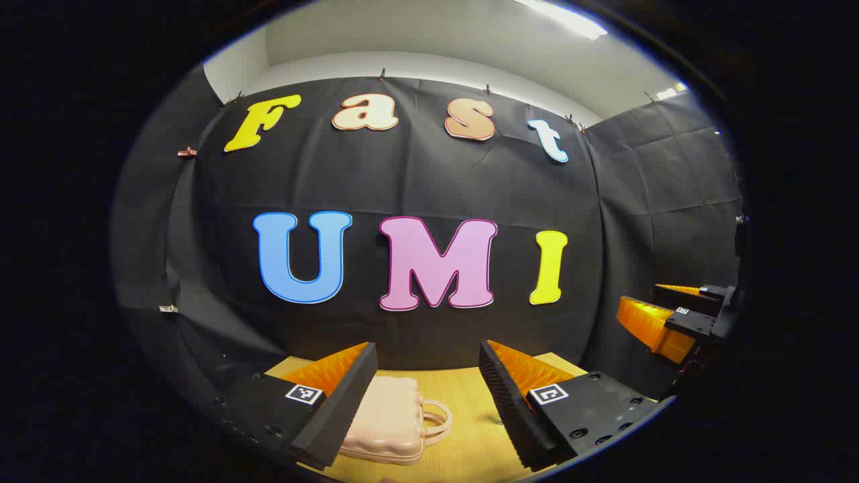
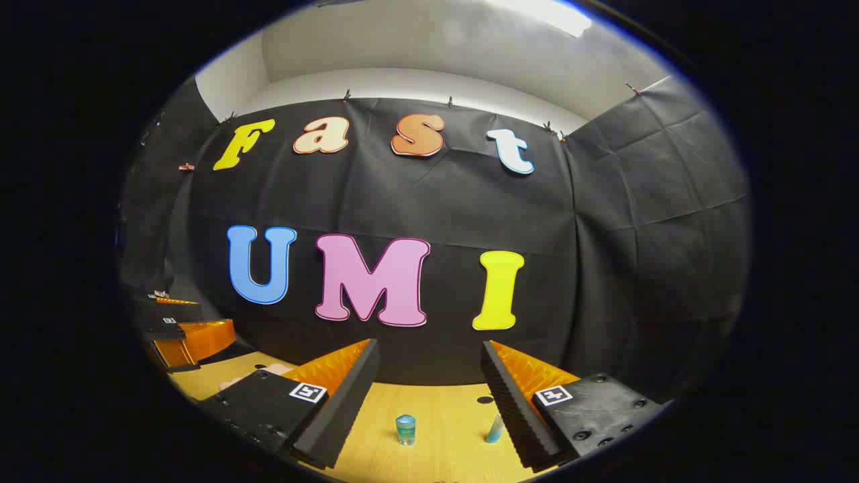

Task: First open the suitcase, pack the skin care products into it, and then close the suitcase.

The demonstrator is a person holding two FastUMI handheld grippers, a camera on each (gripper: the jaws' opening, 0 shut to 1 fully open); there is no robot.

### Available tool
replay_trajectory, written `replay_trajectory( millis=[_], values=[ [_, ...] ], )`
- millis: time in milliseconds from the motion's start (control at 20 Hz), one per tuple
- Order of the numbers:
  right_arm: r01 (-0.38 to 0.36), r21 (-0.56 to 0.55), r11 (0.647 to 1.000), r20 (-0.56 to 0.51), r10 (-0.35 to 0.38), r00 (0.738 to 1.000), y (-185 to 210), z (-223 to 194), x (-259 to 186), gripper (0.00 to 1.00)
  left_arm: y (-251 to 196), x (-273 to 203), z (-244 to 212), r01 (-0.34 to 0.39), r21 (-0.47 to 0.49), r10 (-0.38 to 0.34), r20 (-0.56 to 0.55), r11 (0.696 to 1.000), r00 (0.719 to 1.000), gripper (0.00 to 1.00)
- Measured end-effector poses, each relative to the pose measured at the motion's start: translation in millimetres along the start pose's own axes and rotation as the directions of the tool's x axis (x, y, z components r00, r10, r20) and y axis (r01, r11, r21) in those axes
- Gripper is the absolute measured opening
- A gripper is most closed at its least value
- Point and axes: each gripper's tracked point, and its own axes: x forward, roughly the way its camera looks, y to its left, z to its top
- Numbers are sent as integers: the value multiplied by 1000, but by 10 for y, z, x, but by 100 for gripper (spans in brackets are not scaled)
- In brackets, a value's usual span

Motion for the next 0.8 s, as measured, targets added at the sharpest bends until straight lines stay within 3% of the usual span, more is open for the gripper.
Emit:
replay_trajectory(
  millis=[800],
  values=[
    [-39,8,999,7,39,999,-128,-129,320,96,-159,369,-209,-12,4,12,-44,1000,999,96]
  ],
)
